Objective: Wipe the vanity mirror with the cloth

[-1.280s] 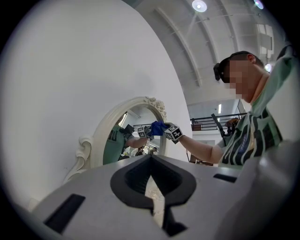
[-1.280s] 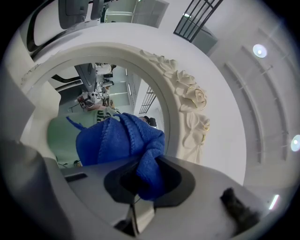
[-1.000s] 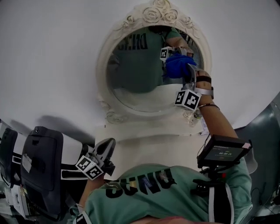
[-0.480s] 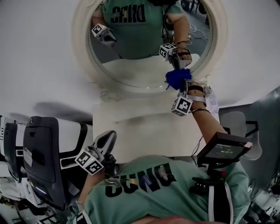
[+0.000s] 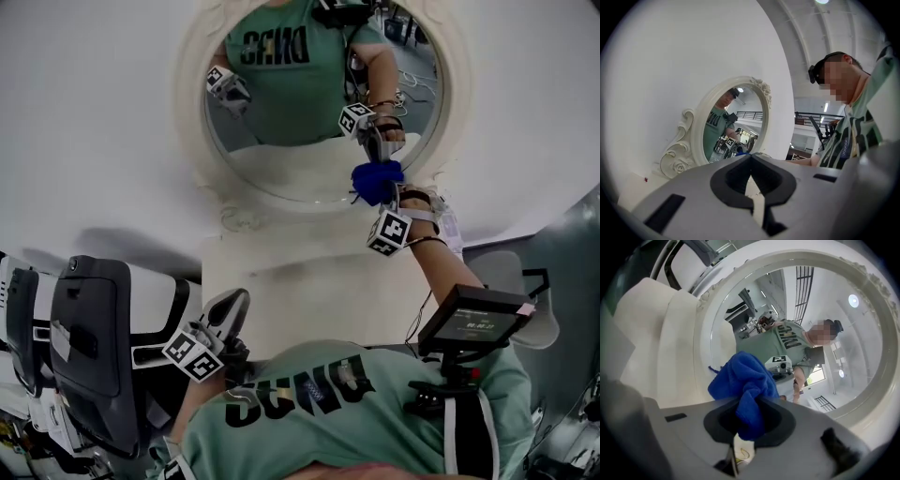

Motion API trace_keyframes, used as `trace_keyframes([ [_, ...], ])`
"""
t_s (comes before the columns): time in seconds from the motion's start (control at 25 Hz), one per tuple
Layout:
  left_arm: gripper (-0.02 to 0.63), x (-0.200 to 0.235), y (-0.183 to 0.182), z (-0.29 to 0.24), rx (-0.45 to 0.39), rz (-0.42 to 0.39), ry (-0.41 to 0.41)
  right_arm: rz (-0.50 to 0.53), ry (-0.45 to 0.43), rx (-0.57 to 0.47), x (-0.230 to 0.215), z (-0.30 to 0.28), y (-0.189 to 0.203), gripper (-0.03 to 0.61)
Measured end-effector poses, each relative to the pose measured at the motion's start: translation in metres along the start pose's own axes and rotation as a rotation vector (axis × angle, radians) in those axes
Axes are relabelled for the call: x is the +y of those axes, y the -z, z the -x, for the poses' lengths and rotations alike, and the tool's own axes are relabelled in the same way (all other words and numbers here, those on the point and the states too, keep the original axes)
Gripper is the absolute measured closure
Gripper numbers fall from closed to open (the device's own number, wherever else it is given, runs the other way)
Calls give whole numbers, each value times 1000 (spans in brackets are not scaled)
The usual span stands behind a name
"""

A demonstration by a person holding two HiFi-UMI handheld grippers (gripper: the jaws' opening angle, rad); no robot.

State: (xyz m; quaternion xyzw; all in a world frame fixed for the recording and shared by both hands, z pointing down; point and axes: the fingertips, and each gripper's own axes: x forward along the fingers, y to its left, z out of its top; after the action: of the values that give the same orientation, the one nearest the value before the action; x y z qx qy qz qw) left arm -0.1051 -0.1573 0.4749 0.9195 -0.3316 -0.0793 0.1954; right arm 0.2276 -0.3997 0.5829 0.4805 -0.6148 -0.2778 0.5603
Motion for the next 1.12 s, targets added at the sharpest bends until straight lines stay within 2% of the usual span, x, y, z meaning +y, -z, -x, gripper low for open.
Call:
trace_keyframes([
  [0.08, 604, -2, -11, 1, -27, -19, 11, -15, 52, -46, -29, 19, -12, 529],
  [0.16, 604, -6, -21, 4, -48, -38, 21, -34, 148, -107, -74, 47, -30, 529],
  [0.36, 604, -17, -46, 8, -114, -88, 50, -75, 451, -232, -221, 133, -69, 529],
  [0.44, 604, -18, -56, 7, -144, -112, 63, -68, 573, -255, -277, 163, -79, 529],
  [0.56, 604, -18, -62, 12, -171, -127, 62, -49, 693, -250, -329, 191, -85, 529],
  [0.68, 604, -15, -66, 18, -187, -127, 49, -37, 753, -216, -354, 198, -83, 529],
  [0.88, 604, -10, -71, 22, -208, -127, 35, -17, 778, -180, -362, 193, -85, 529],
  [1.0, 604, -11, -71, 18, -202, -124, 37, -4, 767, -167, -360, 183, -89, 528],
  [1.12, 604, -12, -67, 15, -189, -116, 38, -36, 733, -165, -357, 168, -88, 528],
])
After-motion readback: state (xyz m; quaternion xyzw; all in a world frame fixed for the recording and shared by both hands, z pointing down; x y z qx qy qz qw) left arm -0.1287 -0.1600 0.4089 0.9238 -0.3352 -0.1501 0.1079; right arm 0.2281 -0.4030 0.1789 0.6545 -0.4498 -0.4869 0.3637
